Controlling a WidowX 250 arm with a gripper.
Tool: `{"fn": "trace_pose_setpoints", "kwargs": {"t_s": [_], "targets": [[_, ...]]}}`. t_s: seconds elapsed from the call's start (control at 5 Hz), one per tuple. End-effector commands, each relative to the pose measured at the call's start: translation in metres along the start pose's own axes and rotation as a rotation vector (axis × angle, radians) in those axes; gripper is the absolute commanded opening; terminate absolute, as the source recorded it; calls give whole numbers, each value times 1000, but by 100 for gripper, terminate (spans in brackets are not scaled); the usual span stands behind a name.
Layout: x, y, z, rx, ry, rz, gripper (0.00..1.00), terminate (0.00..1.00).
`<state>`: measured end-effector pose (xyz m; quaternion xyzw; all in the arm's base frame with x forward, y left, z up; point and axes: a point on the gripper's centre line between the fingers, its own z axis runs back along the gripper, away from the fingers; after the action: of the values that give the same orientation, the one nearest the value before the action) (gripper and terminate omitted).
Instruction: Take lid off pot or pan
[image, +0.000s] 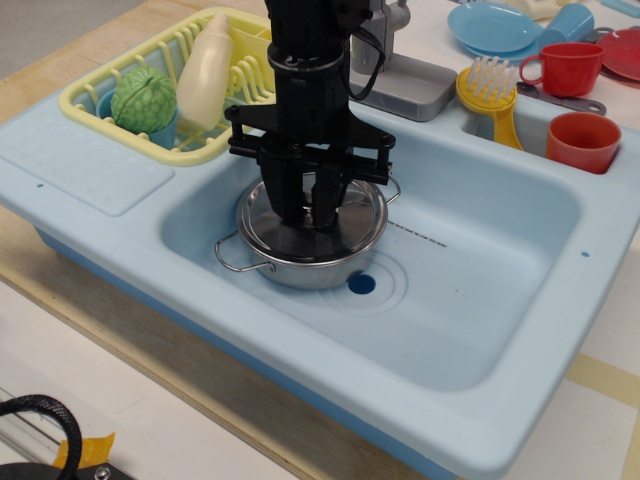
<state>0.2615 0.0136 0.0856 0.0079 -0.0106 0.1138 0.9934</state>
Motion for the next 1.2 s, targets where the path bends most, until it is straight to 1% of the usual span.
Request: {"fn": "trace_pose_setpoints", "kwargs": {"t_s": [0.0, 0.2, 0.4, 0.6, 0.8, 1.0], "targets": [[4, 3, 11, 10, -29, 25, 0, 0], [2, -7, 31, 38, -61, 25, 0, 0], [-5, -22, 49, 44, -107, 34, 0, 0], [-15, -41, 54, 26, -133, 47, 0, 0], [-20, -62, 47, 4, -117, 48, 0, 0], [-30, -77, 37, -20, -80, 66, 0, 0]]}}
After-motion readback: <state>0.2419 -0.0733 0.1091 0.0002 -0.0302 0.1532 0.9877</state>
